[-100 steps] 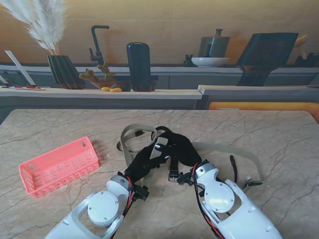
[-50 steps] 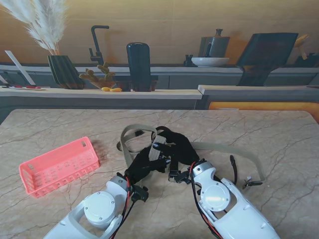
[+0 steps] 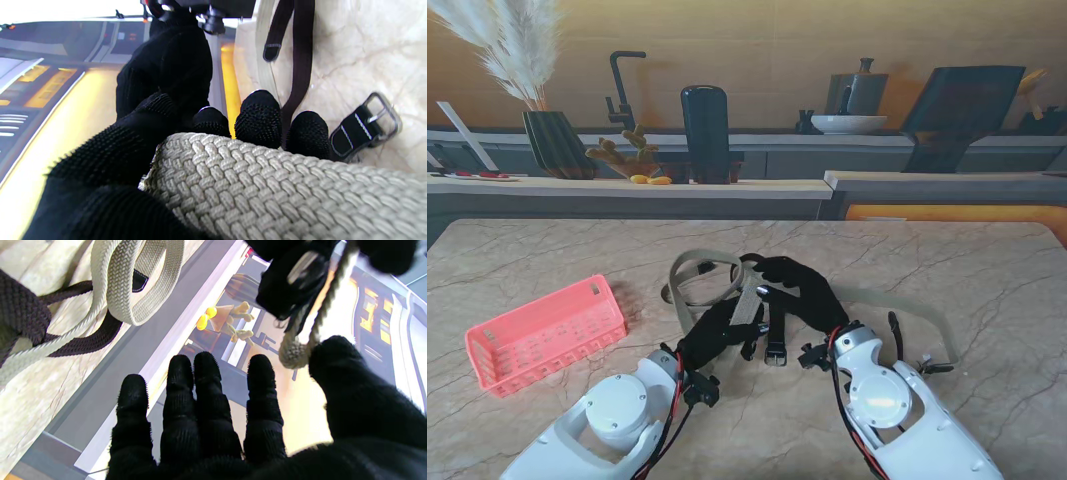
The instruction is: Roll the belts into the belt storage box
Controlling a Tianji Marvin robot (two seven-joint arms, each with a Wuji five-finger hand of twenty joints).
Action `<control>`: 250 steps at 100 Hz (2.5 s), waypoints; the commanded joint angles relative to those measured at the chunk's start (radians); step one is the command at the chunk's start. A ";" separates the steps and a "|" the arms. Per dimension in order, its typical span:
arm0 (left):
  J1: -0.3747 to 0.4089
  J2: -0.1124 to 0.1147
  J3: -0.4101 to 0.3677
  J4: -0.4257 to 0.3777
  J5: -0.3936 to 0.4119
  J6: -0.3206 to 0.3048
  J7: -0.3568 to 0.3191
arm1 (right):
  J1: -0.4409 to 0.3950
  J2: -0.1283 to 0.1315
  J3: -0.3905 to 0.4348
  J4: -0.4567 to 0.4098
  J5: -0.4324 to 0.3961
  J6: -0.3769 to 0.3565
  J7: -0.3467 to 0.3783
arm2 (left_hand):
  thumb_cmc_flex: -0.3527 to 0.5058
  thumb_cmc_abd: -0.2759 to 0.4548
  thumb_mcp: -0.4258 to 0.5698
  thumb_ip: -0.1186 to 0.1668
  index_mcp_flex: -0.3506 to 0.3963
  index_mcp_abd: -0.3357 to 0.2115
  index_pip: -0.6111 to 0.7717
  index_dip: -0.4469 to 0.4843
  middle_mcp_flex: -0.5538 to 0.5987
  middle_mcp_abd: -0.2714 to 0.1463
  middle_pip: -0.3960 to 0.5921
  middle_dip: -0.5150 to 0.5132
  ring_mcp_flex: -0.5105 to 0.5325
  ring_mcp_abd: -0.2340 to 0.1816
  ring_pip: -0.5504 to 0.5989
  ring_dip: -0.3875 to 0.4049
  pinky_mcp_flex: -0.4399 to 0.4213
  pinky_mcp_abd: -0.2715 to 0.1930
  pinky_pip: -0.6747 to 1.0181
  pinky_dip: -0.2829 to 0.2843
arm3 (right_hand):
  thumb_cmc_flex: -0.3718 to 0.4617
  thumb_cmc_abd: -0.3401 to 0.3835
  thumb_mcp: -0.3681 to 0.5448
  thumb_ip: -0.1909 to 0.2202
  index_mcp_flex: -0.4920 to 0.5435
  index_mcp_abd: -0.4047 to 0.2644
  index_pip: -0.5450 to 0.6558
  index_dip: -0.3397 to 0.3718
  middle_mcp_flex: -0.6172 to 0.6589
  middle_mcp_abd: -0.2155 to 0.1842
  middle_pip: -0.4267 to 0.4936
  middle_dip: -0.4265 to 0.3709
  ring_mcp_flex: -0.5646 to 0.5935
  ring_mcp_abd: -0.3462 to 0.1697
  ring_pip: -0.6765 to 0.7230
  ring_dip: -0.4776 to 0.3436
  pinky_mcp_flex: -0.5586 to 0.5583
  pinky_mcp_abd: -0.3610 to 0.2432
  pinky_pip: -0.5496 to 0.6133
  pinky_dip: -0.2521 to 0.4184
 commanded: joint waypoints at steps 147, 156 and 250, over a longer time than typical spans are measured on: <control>0.029 -0.023 -0.056 -0.025 -0.410 0.205 -0.136 | 0.239 0.032 -0.177 0.297 -0.714 -0.290 -0.530 | 0.204 0.503 -0.665 0.008 0.024 0.053 -0.041 0.043 0.022 0.132 -0.100 -0.048 -0.034 0.172 -0.030 -0.034 -0.107 0.083 0.000 0.060 | 0.138 -0.064 0.247 0.008 -0.117 -0.337 0.241 -0.020 -0.100 -0.085 0.161 -0.013 -0.033 -0.062 0.140 -0.004 0.014 -0.080 0.138 -0.065; 0.031 -0.024 -0.058 -0.027 -0.420 0.214 -0.134 | 0.242 0.033 -0.181 0.301 -0.725 -0.299 -0.544 | 0.203 0.512 -0.665 0.007 0.022 0.055 -0.041 0.043 0.022 0.134 -0.100 -0.050 -0.034 0.172 -0.030 -0.036 -0.106 0.084 0.000 0.061 | 0.161 -0.050 0.203 -0.046 -0.090 -0.363 0.308 -0.139 -0.089 -0.090 0.160 -0.012 -0.023 -0.065 0.149 -0.006 0.016 -0.079 0.158 -0.092; 0.059 -0.039 -0.081 -0.055 -0.537 0.240 -0.110 | 0.261 0.046 -0.211 0.316 -0.784 -0.314 -0.600 | 0.205 0.541 -0.670 0.007 0.025 0.067 -0.032 0.051 0.031 0.135 -0.084 -0.063 -0.023 0.174 -0.017 -0.051 -0.098 0.088 0.004 0.071 | 0.175 -0.154 0.209 -0.101 0.239 -0.437 0.526 -0.254 0.015 -0.120 0.189 -0.007 0.059 -0.070 0.199 0.013 0.061 -0.061 0.223 -0.129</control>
